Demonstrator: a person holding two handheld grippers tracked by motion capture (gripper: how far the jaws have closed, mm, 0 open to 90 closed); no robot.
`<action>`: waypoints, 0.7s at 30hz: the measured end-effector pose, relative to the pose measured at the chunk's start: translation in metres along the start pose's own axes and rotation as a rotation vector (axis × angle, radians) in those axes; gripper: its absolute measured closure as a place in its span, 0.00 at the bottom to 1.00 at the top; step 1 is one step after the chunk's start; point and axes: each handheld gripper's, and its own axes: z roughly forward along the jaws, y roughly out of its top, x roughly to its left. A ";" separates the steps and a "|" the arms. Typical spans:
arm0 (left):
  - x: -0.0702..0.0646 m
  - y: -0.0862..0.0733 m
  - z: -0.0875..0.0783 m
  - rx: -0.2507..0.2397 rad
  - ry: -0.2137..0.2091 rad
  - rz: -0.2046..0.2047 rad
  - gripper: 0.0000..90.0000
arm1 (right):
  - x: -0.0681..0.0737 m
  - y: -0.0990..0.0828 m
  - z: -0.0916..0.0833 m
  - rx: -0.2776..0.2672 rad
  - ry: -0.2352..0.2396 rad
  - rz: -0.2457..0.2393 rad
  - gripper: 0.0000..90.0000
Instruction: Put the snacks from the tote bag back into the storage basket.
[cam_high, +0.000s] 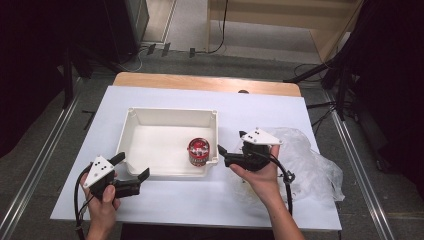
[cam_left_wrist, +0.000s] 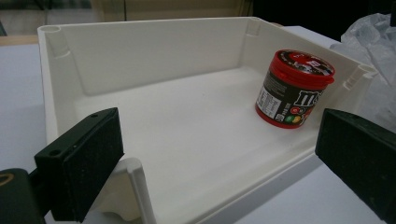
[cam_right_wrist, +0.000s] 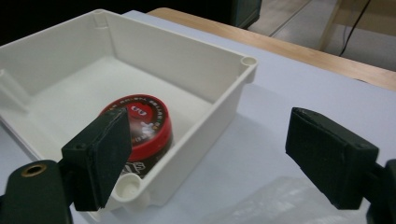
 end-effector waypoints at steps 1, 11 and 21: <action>0.000 0.000 0.000 0.000 0.000 0.001 0.01 | -0.002 -0.001 -0.002 -0.003 -0.004 0.003 0.17; -0.001 0.000 0.000 0.000 0.000 0.004 0.01 | -0.024 -0.014 -0.024 -0.011 -0.062 0.035 0.16; -0.001 -0.001 0.001 -0.001 0.001 0.004 0.01 | -0.044 -0.030 -0.045 -0.019 -0.106 0.065 0.16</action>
